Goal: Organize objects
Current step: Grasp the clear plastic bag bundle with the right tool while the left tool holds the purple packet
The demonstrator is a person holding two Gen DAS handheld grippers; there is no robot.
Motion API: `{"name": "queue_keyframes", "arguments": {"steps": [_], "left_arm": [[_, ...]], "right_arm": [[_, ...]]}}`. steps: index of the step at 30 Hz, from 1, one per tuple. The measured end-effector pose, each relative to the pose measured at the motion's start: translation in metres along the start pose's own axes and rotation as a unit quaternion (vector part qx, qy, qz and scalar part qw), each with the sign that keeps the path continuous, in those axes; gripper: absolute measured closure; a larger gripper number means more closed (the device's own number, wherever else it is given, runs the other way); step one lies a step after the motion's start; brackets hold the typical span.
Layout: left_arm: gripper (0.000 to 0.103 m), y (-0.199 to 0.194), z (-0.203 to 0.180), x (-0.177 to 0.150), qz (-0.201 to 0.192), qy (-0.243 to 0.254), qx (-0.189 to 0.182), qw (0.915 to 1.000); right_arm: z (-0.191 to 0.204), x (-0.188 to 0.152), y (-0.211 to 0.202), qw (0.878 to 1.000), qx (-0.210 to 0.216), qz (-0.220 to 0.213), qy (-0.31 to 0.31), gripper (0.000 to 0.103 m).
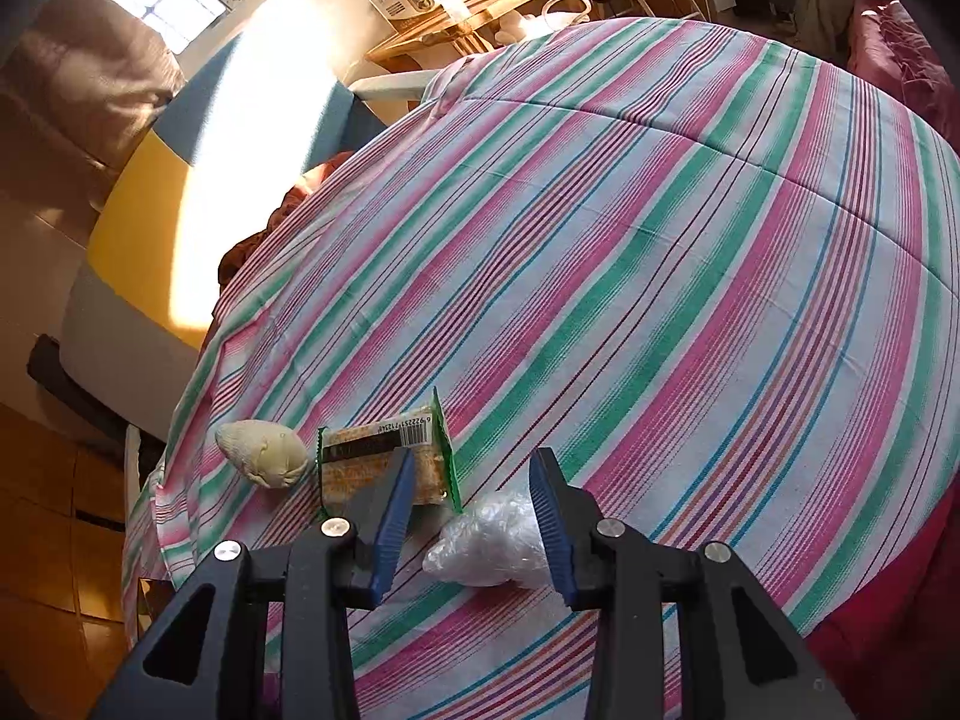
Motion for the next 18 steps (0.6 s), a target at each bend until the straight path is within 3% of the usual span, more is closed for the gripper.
{"name": "queue_keyframes", "arguments": {"steps": [8, 14, 18], "left_arm": [[0.066, 0.0, 0.002, 0.001, 0.001, -0.011, -0.011, 0.9999], [0.066, 0.0, 0.003, 0.002, 0.001, -0.019, -0.018, 0.9997], [0.066, 0.001, 0.002, 0.002, 0.001, -0.016, -0.014, 0.9998]], "right_arm": [[0.007, -0.011, 0.006, 0.996, -0.058, -0.002, -0.069, 0.058], [0.011, -0.026, 0.023, 0.985, -0.111, 0.026, -0.126, 0.058], [0.006, -0.032, 0.031, 0.983, -0.115, 0.053, -0.13, 0.058]]}}
Point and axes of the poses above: each gripper's, at about its wrist camera, not at the fingertips, and y roughly the way its jaws point, z to its left, x to its top, the point moved 7 cm from there along y, roughly the way its jaws point, and after that the axes turned 14 degrees about -x, right-handed, at the moved point
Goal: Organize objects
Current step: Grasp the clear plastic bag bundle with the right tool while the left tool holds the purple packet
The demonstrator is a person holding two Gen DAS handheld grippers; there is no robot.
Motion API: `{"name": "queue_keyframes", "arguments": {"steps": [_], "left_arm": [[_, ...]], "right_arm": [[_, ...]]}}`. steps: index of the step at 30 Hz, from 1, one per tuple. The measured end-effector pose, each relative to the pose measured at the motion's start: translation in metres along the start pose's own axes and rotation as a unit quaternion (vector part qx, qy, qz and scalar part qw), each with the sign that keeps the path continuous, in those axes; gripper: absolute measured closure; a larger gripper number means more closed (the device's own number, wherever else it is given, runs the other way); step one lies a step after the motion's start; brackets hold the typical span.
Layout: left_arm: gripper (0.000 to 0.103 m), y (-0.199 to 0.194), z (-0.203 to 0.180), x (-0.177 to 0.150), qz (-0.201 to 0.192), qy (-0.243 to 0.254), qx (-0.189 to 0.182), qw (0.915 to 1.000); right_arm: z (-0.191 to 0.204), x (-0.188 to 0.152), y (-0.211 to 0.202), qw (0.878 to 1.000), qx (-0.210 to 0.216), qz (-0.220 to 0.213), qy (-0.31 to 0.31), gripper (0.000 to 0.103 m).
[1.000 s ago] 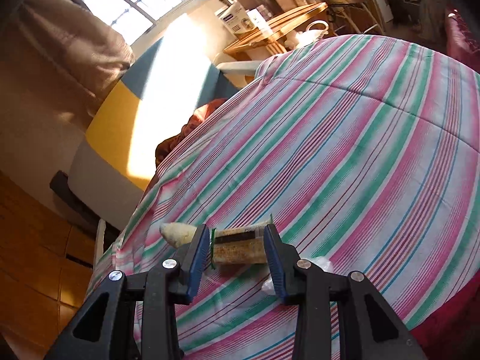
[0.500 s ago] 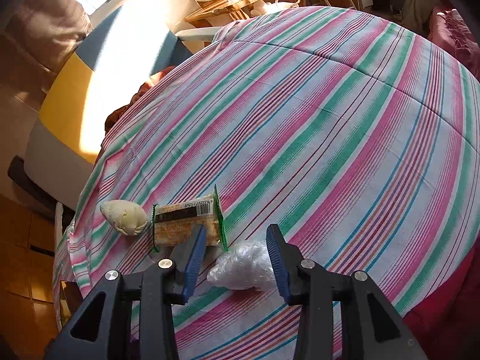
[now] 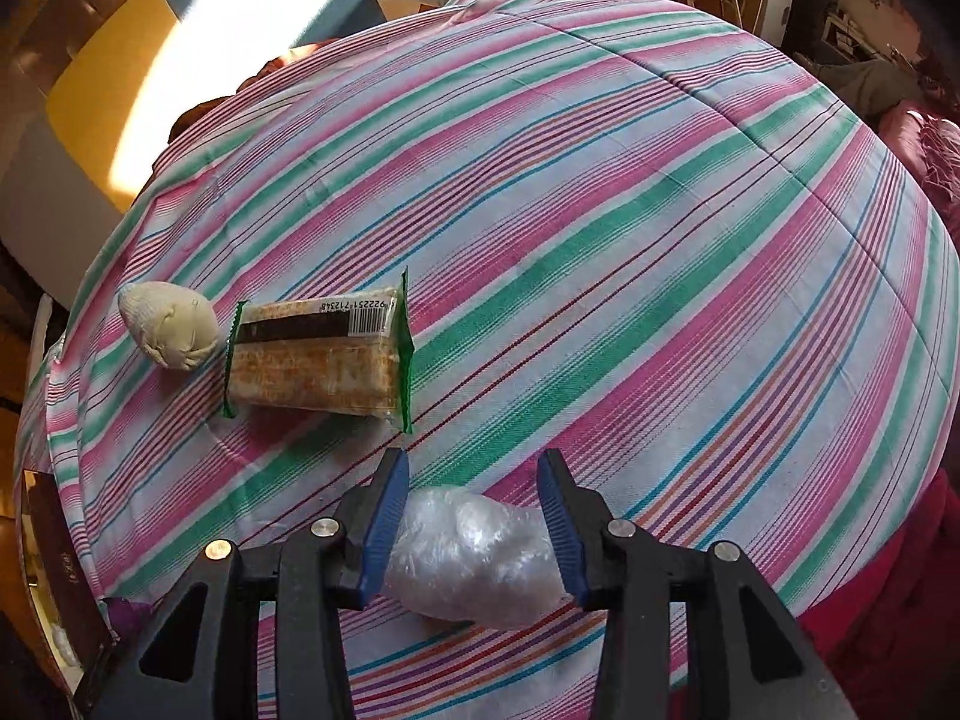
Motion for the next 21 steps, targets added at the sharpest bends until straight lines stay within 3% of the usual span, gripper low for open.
{"name": "queue_keyframes", "arguments": {"steps": [4, 9, 12, 15, 21], "left_arm": [[0.066, 0.001, 0.0, 0.0, 0.002, 0.001, 0.001, 1.0], [0.066, 0.002, 0.0, 0.001, 0.003, 0.002, 0.005, 1.0], [0.066, 0.003, 0.0, 0.002, 0.004, 0.003, 0.008, 1.0], [0.066, 0.003, 0.0, 0.002, 0.004, 0.004, 0.006, 1.0], [0.066, 0.003, 0.0, 0.002, 0.002, 0.005, 0.002, 1.0]], "right_arm": [[0.005, -0.006, 0.001, 0.999, -0.022, -0.001, -0.03, 0.058], [-0.005, -0.004, -0.005, 1.0, -0.003, -0.009, 0.0, 0.055], [-0.012, -0.001, -0.01, 0.999, 0.03, -0.007, 0.025, 0.041], [-0.015, 0.0, -0.024, 0.999, 0.021, -0.025, 0.006, 0.038], [-0.015, -0.015, -0.024, 0.999, 0.003, -0.007, -0.036, 0.037]]}}
Point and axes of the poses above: each gripper's, at about its wrist camera, not at the fingertips, and y roughly the way its jaws point, z to its left, x to its top, the point moved 7 cm from there along y, roughly the way its jaws point, and after that the axes turned 14 degrees about -x, right-handed, at the moved point
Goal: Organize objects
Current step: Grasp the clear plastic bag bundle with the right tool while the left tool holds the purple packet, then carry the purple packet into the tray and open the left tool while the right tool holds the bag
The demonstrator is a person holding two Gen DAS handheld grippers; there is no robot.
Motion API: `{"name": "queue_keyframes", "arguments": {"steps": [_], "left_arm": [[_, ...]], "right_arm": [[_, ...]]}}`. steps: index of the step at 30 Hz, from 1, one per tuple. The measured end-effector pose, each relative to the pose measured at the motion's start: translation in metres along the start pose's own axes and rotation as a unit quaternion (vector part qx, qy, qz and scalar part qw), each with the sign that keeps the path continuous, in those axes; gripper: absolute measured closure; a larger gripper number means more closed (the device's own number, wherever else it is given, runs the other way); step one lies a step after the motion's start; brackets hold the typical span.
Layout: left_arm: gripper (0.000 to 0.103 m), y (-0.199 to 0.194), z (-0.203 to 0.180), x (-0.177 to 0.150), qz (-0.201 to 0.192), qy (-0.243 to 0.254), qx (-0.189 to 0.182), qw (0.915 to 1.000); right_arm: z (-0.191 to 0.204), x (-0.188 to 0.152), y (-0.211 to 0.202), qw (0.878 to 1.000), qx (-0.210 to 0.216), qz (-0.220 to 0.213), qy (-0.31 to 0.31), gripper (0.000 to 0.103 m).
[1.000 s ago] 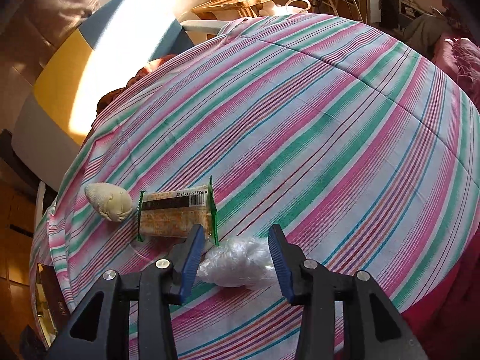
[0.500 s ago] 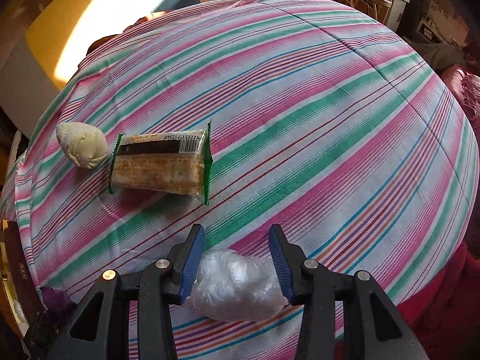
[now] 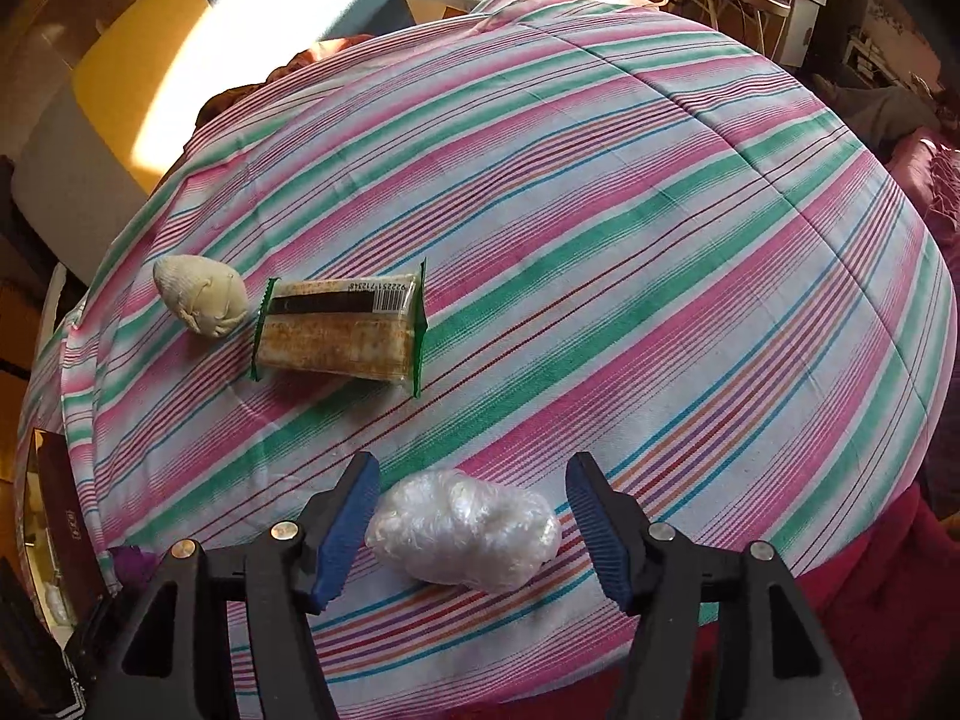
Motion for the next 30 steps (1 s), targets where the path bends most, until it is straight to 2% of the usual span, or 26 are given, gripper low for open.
{"name": "queue_keyframes", "arguments": {"steps": [4, 5, 8, 13, 15, 22, 25, 30], "left_arm": [[0.066, 0.0, 0.0, 0.0, 0.0, 0.001, -0.003, 1.0], [0.066, 0.0, 0.0, 0.0, 0.001, 0.001, -0.003, 1.0], [0.066, 0.0, 0.0, 0.0, 0.0, 0.002, -0.003, 1.0], [0.066, 0.0, -0.001, 0.0, -0.003, 0.009, 0.003, 0.9999], [0.068, -0.001, -0.001, 0.0, -0.007, 0.008, -0.002, 0.9999], [0.069, -0.018, 0.006, -0.004, -0.024, -0.005, 0.002, 0.9997], [0.069, -0.039, 0.005, -0.005, -0.043, -0.003, 0.011, 0.999], [0.069, -0.089, 0.006, -0.003, -0.091, -0.001, 0.035, 0.9953]], "right_arm": [[0.011, -0.013, 0.009, 0.999, -0.007, 0.021, -0.032, 0.035], [0.013, -0.015, 0.012, 0.999, -0.01, 0.025, -0.042, 0.037], [0.016, -0.019, 0.016, 0.997, -0.036, 0.023, -0.063, 0.055], [0.018, -0.02, 0.013, 0.997, -0.039, 0.006, -0.07, 0.066], [0.017, -0.019, 0.012, 0.997, -0.04, 0.0, -0.069, 0.066], [0.033, -0.014, -0.018, 0.994, 0.017, -0.065, -0.086, 0.067], [0.062, -0.007, -0.027, 0.989, 0.04, -0.093, -0.112, 0.067], [0.087, -0.008, -0.029, 0.981, 0.053, -0.108, -0.151, 0.067]]}}
Point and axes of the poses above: each gripper's, at about its wrist camera, not at the fingertips, and y roughly the way its jaws point, z to its left, x to its top, the point moved 7 cm from there along y, roughly the way its jaws point, and after that the axes turned 14 degrees about -x, right-handed, at the moved point
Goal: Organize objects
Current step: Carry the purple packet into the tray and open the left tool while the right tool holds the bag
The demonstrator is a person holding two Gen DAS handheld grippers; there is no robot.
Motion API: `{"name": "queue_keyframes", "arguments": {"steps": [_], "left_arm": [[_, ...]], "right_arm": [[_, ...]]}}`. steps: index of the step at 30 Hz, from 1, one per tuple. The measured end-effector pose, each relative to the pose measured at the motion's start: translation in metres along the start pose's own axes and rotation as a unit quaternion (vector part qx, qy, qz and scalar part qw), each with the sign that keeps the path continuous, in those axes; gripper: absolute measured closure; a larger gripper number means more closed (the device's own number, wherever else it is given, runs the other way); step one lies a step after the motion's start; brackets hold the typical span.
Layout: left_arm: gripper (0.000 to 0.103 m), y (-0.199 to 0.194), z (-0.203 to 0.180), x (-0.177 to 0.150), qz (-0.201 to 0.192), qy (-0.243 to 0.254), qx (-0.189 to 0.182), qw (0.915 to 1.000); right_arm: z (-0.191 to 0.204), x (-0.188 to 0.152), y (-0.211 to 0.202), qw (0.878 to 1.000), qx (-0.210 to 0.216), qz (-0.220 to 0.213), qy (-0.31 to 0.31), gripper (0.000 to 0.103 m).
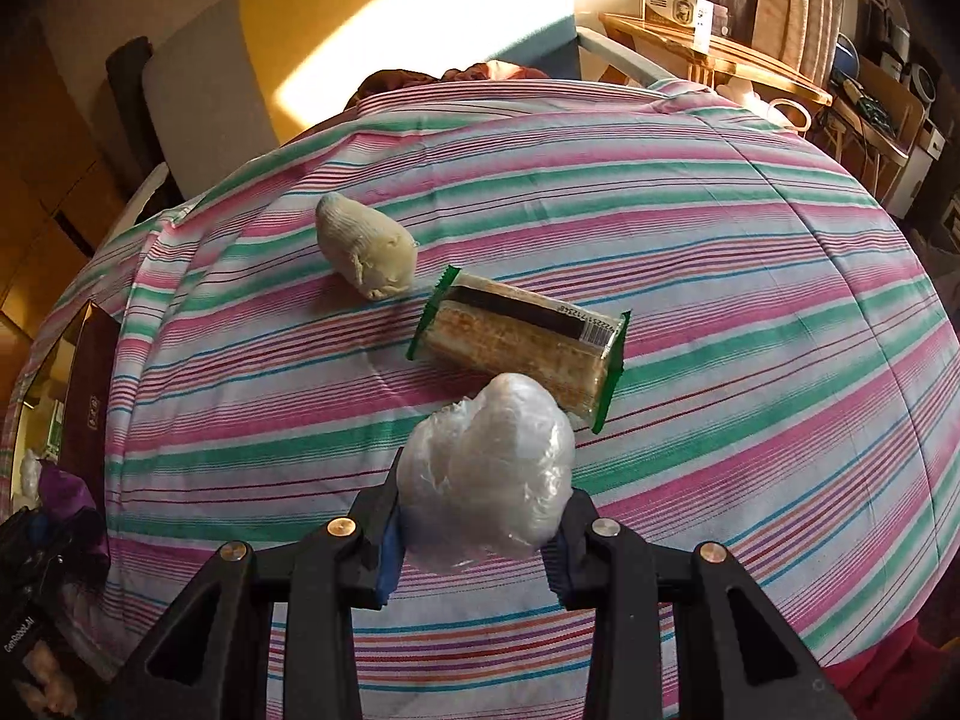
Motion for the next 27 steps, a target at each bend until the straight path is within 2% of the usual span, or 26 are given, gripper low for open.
{"name": "queue_keyframes", "arguments": {"steps": [5, 9, 16, 20, 23, 27], "left_arm": [[0.069, -0.045, 0.017, 0.008, -0.041, -0.003, 0.034, 0.9986], [0.069, -0.068, 0.034, 0.006, -0.058, -0.007, 0.061, 0.9964], [0.069, -0.091, 0.072, -0.012, -0.063, -0.033, 0.09, 0.9934], [0.069, -0.102, 0.108, -0.032, -0.061, -0.088, 0.082, 0.9908], [0.069, -0.126, 0.131, -0.041, -0.088, -0.119, 0.071, 0.9864], [0.069, -0.16, 0.158, -0.054, -0.115, -0.143, 0.066, 0.981]], "right_arm": [[0.007, 0.001, -0.001, 1.0, 0.003, -0.007, -0.012, 0.067], [0.008, -0.001, -0.001, 1.0, -0.003, -0.007, -0.018, 0.067], [0.012, -0.002, -0.003, 0.999, -0.014, -0.01, -0.029, 0.067], [0.014, -0.002, -0.004, 0.999, -0.02, -0.015, -0.036, 0.067], [0.018, -0.002, -0.008, 0.999, -0.025, -0.019, -0.042, 0.067], [0.036, -0.002, -0.022, 0.998, -0.009, -0.033, -0.053, 0.067]]}}
Point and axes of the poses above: each gripper's, at about its wrist camera, not at the fingertips, and y roughly the way its jaws point, z to its left, x to its top, the point moved 7 cm from there along y, roughly the way its jaws point, and after that the axes turned 14 degrees about -x, right-handed, at the moved point
